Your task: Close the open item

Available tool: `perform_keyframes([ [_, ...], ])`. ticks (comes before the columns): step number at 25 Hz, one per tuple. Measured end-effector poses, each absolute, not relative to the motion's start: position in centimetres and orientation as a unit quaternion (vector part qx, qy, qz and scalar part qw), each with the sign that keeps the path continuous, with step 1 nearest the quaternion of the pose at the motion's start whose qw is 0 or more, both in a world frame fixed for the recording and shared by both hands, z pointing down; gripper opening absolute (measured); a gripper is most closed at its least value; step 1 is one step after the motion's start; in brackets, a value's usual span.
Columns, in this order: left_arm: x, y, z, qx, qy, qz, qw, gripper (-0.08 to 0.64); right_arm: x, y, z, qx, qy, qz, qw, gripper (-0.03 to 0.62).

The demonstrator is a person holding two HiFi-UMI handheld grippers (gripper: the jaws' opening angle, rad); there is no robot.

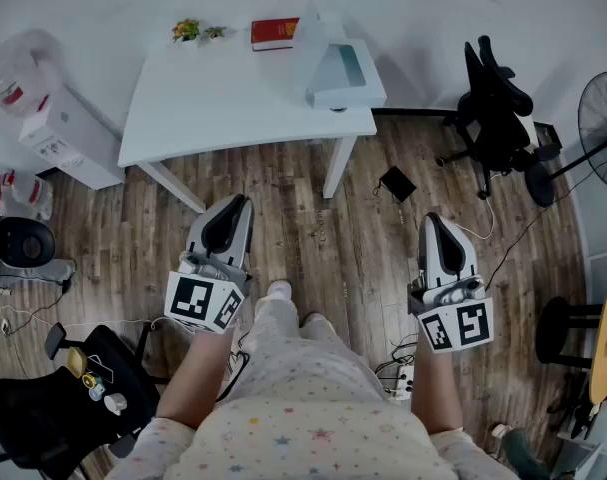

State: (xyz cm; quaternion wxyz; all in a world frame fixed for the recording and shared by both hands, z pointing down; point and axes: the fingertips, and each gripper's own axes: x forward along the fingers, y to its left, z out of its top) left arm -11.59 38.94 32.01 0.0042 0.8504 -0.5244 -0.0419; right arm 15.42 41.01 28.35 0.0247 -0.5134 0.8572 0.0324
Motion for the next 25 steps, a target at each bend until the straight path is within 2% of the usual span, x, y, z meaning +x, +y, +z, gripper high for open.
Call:
perform_keyframes([
  [14, -10.1, 42.1, 30.3, 0.842, -0.537, -0.051, 0.002, 0.041, 16.8, 43.6, 27.2, -0.521, 0.852, 0.018, 0.05, 0.006],
  [20, -9.7, 42.1, 29.8, 0.834, -0.55, -0.049, 0.0, 0.228, 17.3, 43.6, 26.7, -0.516, 0.854, 0.009, 0.063, 0.177],
  [25, -9.9, 41.4, 29.5, 0.829, -0.557, -0.041, -0.004, 0.259, 17.5, 42.7, 26.7, -0.516, 0.854, 0.005, 0.066, 0.242],
])
